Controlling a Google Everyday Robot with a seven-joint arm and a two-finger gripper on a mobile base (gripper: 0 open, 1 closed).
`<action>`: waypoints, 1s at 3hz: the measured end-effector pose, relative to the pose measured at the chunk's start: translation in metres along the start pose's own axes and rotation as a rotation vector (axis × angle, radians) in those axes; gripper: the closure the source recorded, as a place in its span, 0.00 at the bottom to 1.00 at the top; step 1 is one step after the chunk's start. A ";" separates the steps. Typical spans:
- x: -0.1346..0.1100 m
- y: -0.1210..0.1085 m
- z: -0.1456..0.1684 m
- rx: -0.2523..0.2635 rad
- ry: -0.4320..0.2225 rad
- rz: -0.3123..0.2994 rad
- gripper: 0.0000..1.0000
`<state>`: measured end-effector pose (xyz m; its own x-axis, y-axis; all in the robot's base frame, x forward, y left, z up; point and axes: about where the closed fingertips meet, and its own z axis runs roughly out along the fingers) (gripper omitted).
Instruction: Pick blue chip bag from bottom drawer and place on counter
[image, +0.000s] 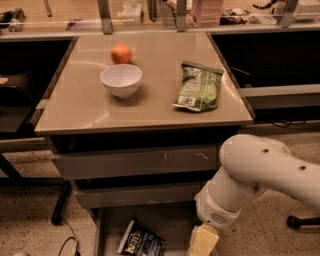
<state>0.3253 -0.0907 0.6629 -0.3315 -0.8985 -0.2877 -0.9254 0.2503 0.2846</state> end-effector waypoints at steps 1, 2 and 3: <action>0.002 0.003 0.076 -0.080 -0.048 0.069 0.00; 0.002 -0.012 0.146 -0.123 -0.092 0.126 0.00; 0.002 -0.012 0.147 -0.123 -0.092 0.126 0.00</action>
Offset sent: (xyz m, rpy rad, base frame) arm -0.0179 0.0655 -0.2011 0.1255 0.1816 -0.1429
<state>0.3083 -0.0427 0.5250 -0.4639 -0.8246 -0.3238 -0.8480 0.3075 0.4317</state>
